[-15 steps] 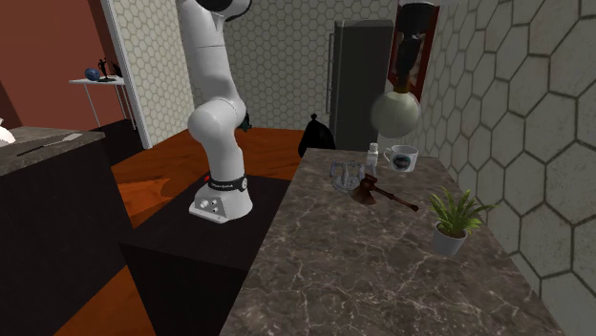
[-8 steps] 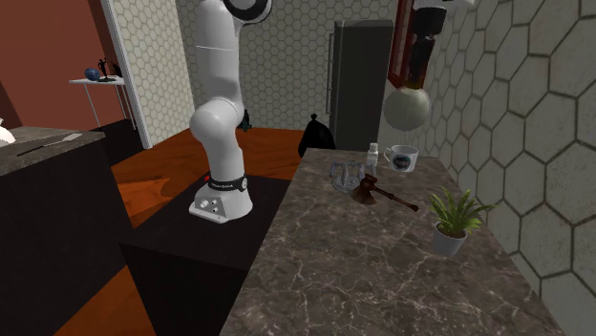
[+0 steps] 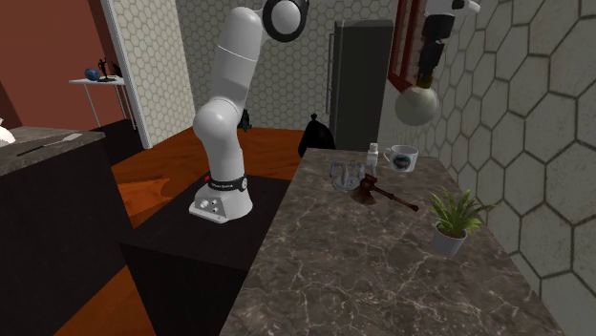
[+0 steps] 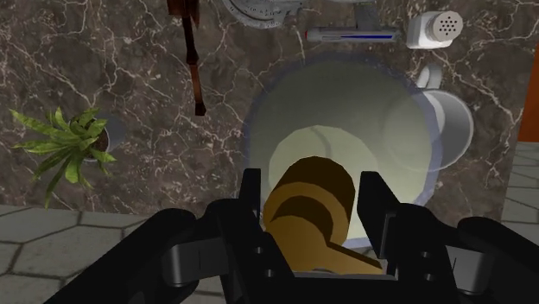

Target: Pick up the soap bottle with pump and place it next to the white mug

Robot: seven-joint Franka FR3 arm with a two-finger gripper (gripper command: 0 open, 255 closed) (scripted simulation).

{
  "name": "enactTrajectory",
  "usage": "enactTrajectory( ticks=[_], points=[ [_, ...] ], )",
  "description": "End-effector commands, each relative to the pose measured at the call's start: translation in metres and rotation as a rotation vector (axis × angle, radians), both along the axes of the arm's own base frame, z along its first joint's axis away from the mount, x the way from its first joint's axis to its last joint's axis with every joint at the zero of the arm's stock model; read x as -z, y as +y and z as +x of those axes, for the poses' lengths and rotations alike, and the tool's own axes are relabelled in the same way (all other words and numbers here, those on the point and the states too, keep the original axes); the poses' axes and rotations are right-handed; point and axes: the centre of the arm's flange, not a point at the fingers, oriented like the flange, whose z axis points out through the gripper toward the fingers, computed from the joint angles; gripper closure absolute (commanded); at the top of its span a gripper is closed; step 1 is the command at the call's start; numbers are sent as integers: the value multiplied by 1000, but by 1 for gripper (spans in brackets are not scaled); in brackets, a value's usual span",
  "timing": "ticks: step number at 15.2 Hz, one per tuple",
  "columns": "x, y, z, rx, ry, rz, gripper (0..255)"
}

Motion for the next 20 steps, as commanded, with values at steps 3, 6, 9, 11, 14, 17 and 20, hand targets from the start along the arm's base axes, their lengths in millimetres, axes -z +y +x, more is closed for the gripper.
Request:
enactTrajectory(
  ticks=[3, 6, 9, 11, 14, 17, 20],
  points=[
    [18, 3, 1, 1, -1, 0, 255],
    [34, 3, 1, 1, -1, 0, 255],
    [50, 3, 1, 1, -1, 0, 255],
    [60, 3, 1, 1, -1, 0, 255],
    [76, 3, 1, 1, -1, 0, 255],
    [92, 3, 1, 1, -1, 0, 255],
    [108, 3, 1, 1, -1, 0, 255]
  ],
)
